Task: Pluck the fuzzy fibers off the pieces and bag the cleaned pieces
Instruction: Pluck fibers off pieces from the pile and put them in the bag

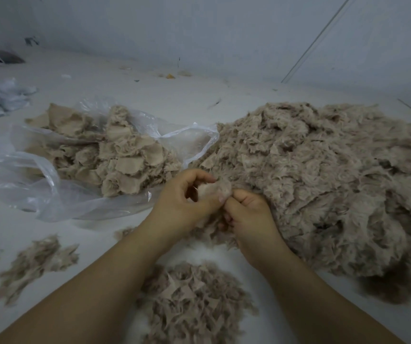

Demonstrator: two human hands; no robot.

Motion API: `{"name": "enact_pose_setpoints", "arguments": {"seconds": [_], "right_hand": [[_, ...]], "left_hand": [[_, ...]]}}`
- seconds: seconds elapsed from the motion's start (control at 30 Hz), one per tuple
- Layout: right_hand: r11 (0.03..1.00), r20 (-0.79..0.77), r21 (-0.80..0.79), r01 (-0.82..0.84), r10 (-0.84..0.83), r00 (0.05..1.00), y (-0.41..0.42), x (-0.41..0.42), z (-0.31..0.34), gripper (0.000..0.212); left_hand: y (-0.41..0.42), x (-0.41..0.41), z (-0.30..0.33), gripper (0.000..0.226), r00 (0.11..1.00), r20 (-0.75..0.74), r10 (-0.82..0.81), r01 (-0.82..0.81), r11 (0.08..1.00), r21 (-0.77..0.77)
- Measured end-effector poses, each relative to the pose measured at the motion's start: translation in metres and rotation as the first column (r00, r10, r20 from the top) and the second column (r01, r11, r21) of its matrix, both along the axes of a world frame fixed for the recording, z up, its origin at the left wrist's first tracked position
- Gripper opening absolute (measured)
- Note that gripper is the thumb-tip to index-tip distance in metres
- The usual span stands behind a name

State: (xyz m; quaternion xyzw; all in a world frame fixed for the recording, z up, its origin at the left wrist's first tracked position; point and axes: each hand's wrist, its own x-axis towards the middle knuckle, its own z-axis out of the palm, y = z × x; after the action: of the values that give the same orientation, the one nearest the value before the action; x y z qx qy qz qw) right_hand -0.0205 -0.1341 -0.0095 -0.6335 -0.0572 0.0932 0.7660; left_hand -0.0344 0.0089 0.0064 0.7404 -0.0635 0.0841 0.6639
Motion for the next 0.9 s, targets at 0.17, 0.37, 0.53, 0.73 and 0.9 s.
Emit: {"name": "enact_pose_setpoints", "arguments": {"seconds": [0.17, 0.37, 0.53, 0.73, 0.9], "right_hand": [[0.994, 0.068, -0.068, -0.086, 0.091, 0.994, -0.002, -0.002, 0.000, 0.037], [0.987, 0.073, -0.094, -0.127, 0.134, 0.988, -0.002, -0.001, -0.002, 0.045], [0.998, -0.014, -0.003, -0.055, 0.055, 0.998, -0.003, 0.002, -0.002, 0.038], [0.989, -0.138, 0.132, 0.074, -0.055, 0.989, -0.002, 0.007, -0.002, 0.033], [0.990, -0.098, 0.128, 0.064, -0.051, 0.994, -0.002, 0.004, 0.001, 0.027]], "left_hand": [[0.006, 0.003, 0.001, 0.032, 0.997, -0.014, -0.077, 0.076, 0.995, -0.058], [0.003, 0.000, 0.004, 0.006, 0.989, -0.009, -0.145, 0.143, 0.979, -0.148], [0.008, 0.008, 0.006, 0.020, 0.982, -0.021, 0.187, -0.184, 0.931, -0.316], [0.054, 0.000, 0.023, 0.025, 0.744, -0.259, -0.616, 0.657, 0.744, 0.121], [0.038, 0.003, 0.018, 0.038, 0.950, -0.209, -0.230, 0.247, 0.967, 0.060]]}}
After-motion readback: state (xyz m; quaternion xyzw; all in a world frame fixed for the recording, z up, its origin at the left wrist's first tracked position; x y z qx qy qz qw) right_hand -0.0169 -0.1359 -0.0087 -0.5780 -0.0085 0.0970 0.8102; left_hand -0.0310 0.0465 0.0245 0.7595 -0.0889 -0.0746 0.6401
